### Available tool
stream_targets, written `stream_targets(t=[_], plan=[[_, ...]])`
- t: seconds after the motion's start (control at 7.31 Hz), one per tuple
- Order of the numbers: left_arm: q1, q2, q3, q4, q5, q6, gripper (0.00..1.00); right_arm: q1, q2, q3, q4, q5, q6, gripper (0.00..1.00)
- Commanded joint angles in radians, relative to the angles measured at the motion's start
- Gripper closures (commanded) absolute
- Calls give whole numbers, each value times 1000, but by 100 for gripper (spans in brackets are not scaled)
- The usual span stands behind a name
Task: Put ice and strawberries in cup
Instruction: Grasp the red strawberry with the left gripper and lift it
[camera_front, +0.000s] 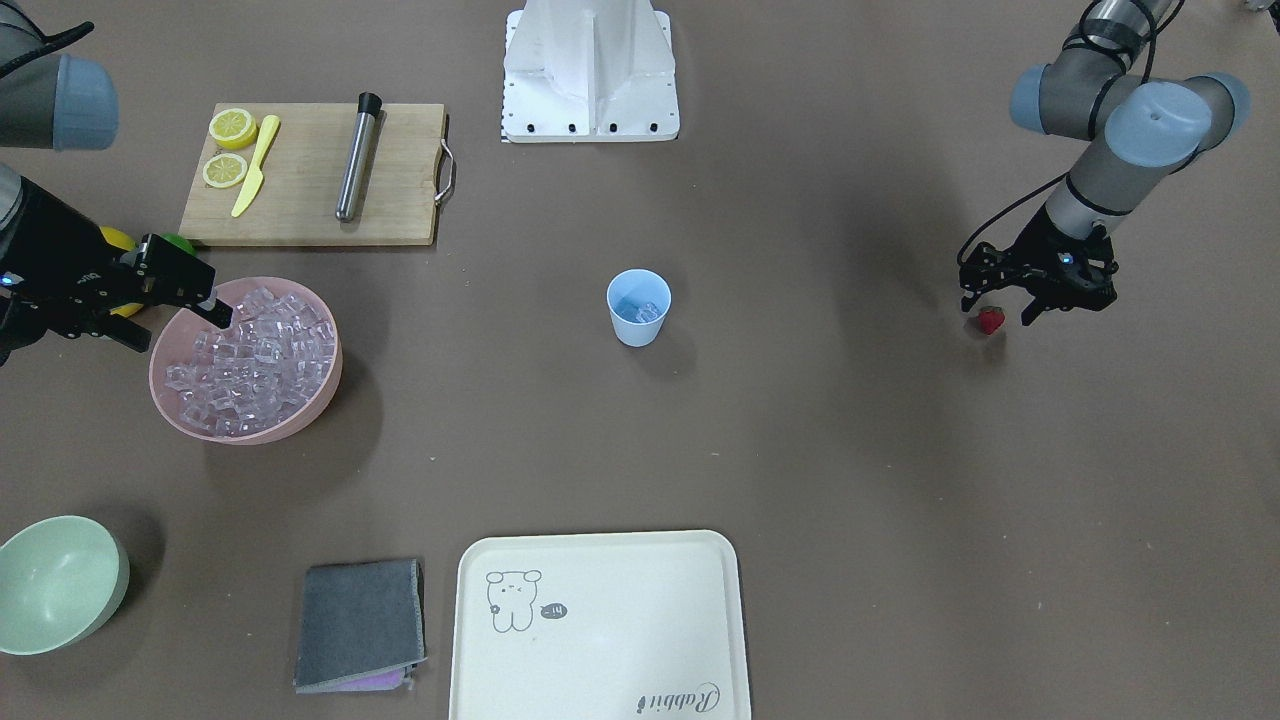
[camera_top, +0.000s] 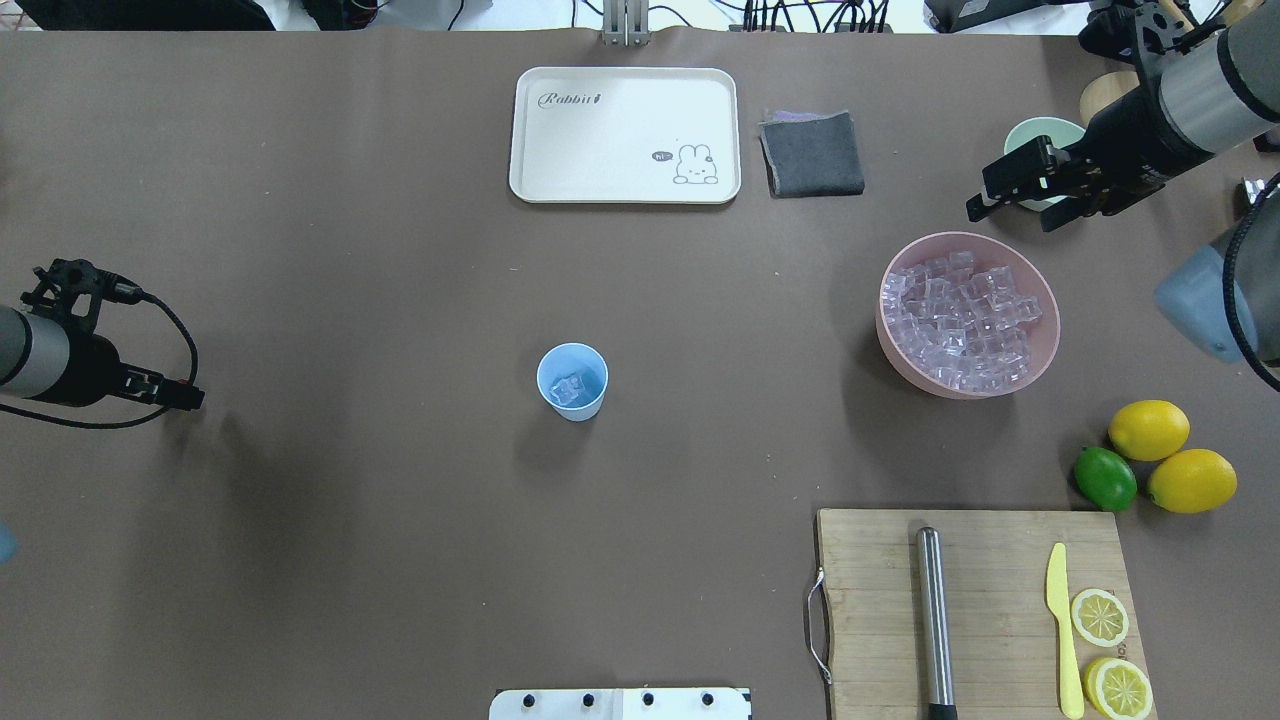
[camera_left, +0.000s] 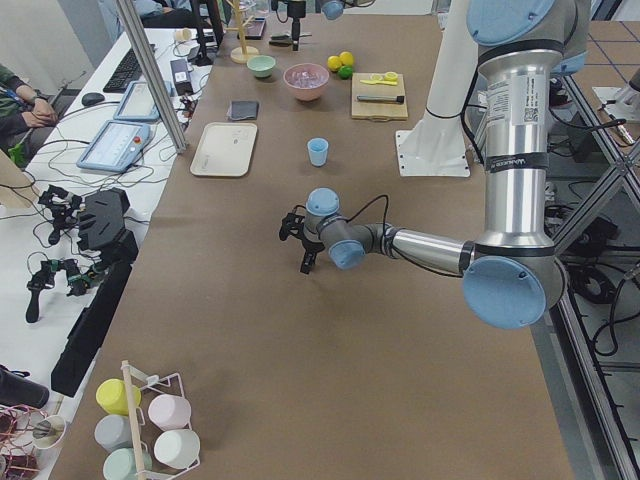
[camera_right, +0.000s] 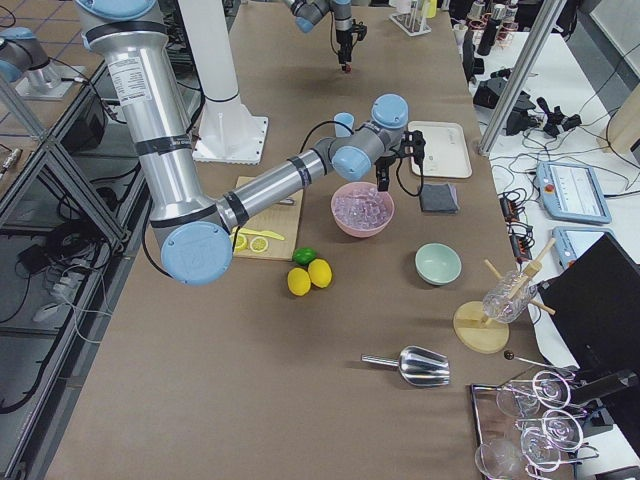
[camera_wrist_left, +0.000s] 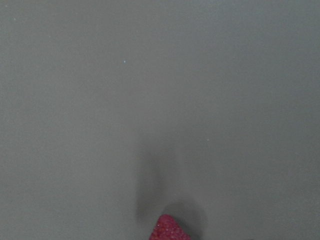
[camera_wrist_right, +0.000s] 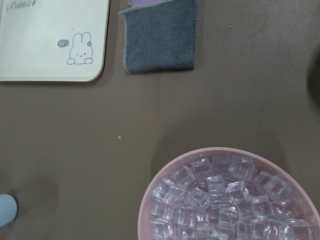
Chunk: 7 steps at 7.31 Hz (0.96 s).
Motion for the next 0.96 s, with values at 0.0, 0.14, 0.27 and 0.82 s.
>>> stream_targets(t=[0.0,0.14,0.27,0.82], plan=[[4,-1,5,0,0,-1,44,-1,1,0,-1,2,-1,1],[2,-1,5,0,0,-1,72,-1,1,0,-1,2,-1,1],[2,-2,5,-2,0,-1,97,-1,2,0,-1,2,-1,1],[-19,-8,-9,2,-43,3,100,-1,2,2,-1,3,1,1]])
